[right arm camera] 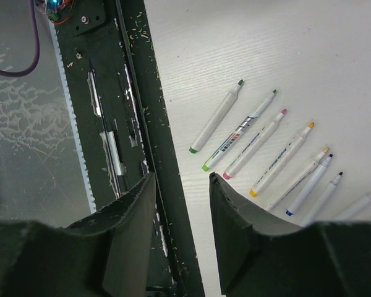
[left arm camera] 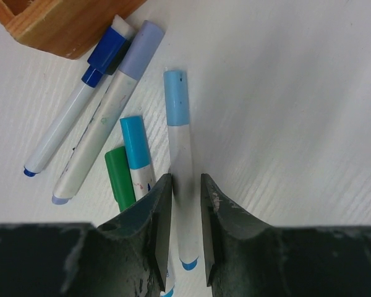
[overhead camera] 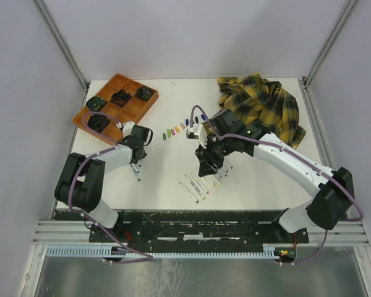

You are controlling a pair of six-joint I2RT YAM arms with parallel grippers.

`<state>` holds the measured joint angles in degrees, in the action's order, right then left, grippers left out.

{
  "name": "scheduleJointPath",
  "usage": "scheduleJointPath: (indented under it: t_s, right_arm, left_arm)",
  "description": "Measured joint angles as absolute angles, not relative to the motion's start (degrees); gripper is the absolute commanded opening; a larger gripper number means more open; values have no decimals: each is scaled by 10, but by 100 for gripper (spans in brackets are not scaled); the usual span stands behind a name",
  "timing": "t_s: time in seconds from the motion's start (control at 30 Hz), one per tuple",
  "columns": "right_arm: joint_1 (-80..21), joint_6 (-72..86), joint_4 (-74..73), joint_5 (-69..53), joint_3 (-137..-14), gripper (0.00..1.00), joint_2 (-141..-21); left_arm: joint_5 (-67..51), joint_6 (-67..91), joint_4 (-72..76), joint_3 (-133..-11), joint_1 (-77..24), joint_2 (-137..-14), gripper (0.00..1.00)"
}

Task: Open the pen caps
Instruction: Pick up the pen from the center of the board.

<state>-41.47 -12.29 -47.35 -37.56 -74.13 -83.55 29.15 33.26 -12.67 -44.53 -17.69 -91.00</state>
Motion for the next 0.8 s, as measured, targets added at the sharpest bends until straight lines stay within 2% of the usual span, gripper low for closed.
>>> scheduleJointPath:
  t_s: [0.33,0.47,0.63,0.8]
  right_arm:
    - [-411,-123,-474,-384,-741,48,-835]
    - [-408,-123,-474,-390,-741,48,-835]
    - [-406,-118,-473,-403,-741,48,-837]
    - [-401,-105,-465,-429,-735,48,-843]
  left_arm:
    - [268,333,-96,-436,-173,-908,16]
    - [262,333,-86,-428,-171,-902,3]
    - [237,333,-84,-403,-171,-870,3]
    - [201,333,-83,-366,-171,-779,3]
